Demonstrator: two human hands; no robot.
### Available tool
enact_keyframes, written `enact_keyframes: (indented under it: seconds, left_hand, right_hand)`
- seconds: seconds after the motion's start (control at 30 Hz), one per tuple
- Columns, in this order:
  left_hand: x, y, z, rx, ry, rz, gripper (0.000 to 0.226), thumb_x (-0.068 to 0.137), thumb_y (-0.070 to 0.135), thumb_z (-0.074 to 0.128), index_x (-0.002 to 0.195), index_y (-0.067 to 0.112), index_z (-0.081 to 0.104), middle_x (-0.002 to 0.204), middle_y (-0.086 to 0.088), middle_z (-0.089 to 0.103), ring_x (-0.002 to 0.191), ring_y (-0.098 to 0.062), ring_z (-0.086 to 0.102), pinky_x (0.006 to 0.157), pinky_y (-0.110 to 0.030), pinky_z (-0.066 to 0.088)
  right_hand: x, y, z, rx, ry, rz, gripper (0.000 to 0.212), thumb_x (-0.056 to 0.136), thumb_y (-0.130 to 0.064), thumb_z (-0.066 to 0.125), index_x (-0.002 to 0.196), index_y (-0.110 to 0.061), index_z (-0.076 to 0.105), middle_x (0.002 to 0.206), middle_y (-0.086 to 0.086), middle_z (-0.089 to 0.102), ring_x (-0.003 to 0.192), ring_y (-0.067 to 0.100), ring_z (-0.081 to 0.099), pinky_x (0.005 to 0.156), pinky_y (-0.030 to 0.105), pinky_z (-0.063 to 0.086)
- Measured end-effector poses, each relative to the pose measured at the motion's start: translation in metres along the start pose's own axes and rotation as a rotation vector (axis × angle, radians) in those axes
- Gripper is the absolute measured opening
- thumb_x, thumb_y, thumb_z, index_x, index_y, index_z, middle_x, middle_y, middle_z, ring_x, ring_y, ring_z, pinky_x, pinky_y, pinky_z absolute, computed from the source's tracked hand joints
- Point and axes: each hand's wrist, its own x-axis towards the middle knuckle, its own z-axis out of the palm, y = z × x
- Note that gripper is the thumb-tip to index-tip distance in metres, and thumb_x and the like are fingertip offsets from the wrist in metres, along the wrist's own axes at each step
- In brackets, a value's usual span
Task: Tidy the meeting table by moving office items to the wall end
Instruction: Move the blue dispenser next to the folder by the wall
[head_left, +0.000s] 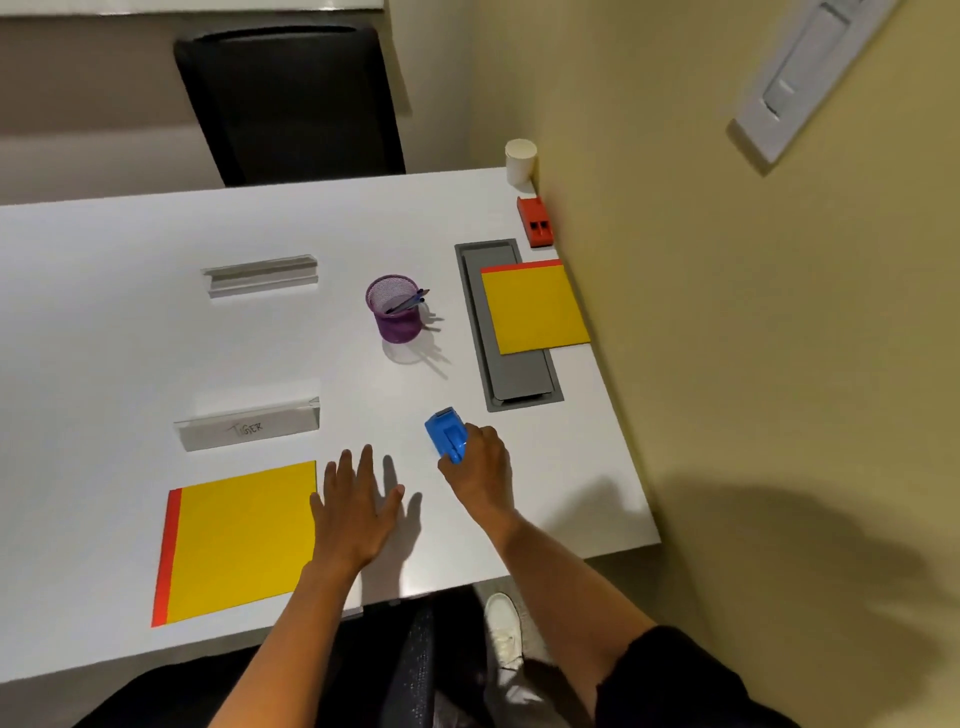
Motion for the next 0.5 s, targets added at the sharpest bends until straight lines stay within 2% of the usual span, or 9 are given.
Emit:
enact_keyframes:
  seconds: [0.2, 0.5]
  left_hand:
    - [0.004, 0.048, 0.012, -0.001, -0.048, 0.120, 0.073, 0.095, 0.056, 0.036, 0.154, 0.027, 0.003, 0.163, -0.003, -0.001, 0.150, -0.026, -0.004, 0.118, -0.054, 0.007]
    - [0.018, 0.103, 0.038, 0.040, -0.101, 0.216, 0.072, 0.096, 0.055, 0.034, 0.154, 0.027, 0.001, 0.163, -0.002, -0.003, 0.150, -0.025, -0.006, 0.119, -0.052, 0.006]
  right_hand:
    - [0.003, 0.056, -0.049, 0.059, 0.122, 0.096, 0.043, 0.083, -0.036, 0.068, 0.117, -0.013, 0.055, 0.106, 0.007, 0.060, 0.093, 0.021, 0.061, 0.081, 0.037, 0.057]
    - [0.041, 0.119, -0.087, 0.151, 0.246, 0.186, 0.036, 0.088, -0.019, 0.067, 0.117, -0.001, 0.057, 0.109, 0.015, 0.063, 0.100, 0.026, 0.061, 0.085, 0.039, 0.055]
